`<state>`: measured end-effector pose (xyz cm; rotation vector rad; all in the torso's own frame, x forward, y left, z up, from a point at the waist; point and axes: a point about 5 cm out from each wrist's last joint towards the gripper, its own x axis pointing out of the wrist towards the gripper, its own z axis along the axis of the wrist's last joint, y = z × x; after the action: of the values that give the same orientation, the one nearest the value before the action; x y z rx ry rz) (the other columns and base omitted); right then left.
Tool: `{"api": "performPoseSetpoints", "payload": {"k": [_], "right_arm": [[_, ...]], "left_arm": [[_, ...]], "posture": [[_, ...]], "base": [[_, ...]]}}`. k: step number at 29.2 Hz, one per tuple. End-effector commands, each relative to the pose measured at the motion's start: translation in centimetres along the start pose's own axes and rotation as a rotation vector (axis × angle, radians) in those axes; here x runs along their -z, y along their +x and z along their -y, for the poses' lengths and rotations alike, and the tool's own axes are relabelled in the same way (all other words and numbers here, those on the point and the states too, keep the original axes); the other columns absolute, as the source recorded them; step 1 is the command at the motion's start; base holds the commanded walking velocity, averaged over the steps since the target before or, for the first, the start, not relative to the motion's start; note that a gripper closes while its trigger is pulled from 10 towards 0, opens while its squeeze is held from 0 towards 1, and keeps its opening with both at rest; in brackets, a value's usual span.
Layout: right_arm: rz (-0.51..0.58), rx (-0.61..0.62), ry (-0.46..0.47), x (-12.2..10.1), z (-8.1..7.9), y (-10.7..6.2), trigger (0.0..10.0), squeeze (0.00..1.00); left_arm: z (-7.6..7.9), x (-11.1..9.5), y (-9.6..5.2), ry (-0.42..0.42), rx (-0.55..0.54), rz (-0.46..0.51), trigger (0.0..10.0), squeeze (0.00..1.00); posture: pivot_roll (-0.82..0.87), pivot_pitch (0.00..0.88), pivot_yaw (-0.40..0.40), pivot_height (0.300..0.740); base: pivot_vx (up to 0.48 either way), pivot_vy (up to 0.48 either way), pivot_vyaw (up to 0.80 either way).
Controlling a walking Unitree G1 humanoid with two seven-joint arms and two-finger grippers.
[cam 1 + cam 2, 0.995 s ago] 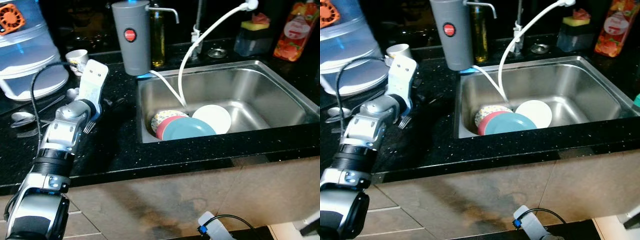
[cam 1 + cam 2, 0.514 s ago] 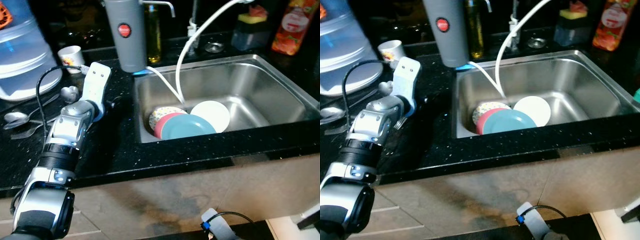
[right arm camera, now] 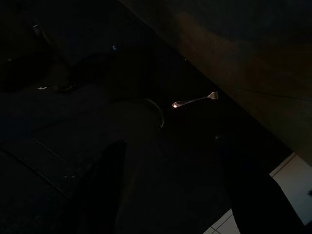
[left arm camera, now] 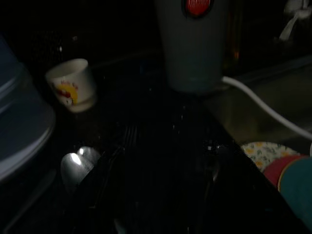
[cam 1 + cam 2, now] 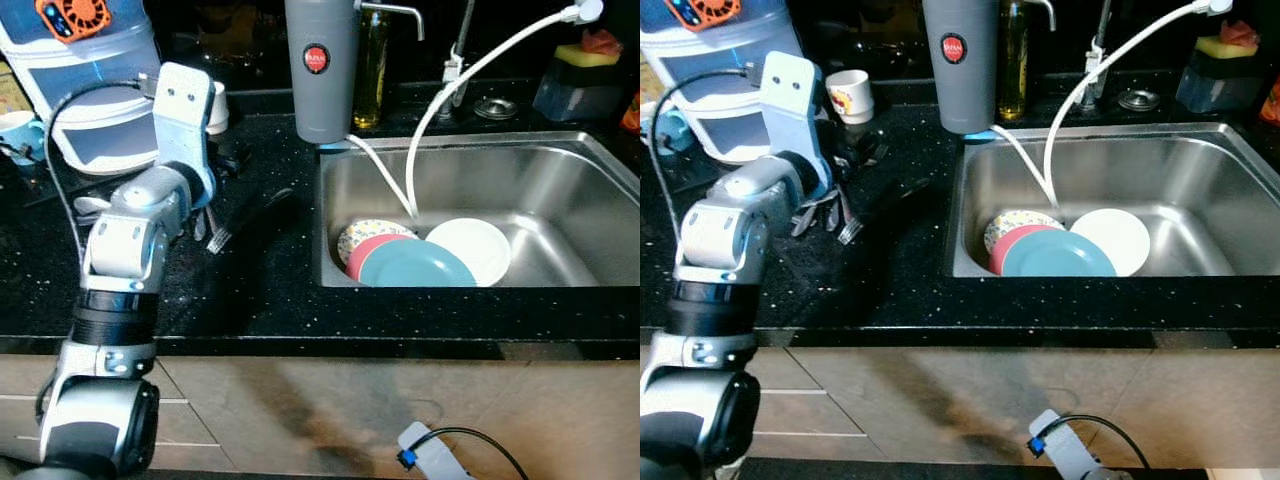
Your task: Kitchen organization
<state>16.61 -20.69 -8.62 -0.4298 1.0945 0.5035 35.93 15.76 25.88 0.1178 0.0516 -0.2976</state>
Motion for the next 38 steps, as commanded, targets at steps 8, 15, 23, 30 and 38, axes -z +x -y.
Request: {"api": "performPoseSetpoints", "payload": {"k": [8,15,23,30,38], "right_arm": [[-0.036,-0.014,-0.038,0.2,-0.2,0.1,10.0,0.00],[-0.045,0.016,-0.069,0.2,0.1,0.0,10.0,0.00],[-0.045,0.025,-0.067,0.2,0.2,0.0,10.0,0.00],[-0.040,0.029,-0.063,0.1,0.1,0.0,10.0,0.00],[-0.045,0.063,-0.046,0.2,0.3,0.0,10.0,0.00]], "left_arm": [[1.3,1.1,0.1,-0.018,0.060,-0.052,10.0,0.00],[1.2,2.2,-0.1,-0.047,0.045,-0.065,10.0,0.00],[1.5,3.2,-0.2,-0.064,0.036,-0.107,10.0,0.00],[1.6,3.0,-0.2,-0.038,0.054,-0.101,10.0,0.00],[1.7,2.5,-0.1,-0.036,0.077,-0.078,10.0,0.00]], "posture": [[0.02,0.000,0.059,0.740],[0.02,0.000,0.052,0.740],[0.02,0.000,0.049,0.740],[0.02,0.000,0.052,0.740],[0.02,0.000,0.056,0.740]], "base": [[0.000,0.000,0.80],[0.000,0.000,0.80],[-0.257,0.000,0.80],[0.000,0.000,0.80],[0.000,0.000,0.10]]}}
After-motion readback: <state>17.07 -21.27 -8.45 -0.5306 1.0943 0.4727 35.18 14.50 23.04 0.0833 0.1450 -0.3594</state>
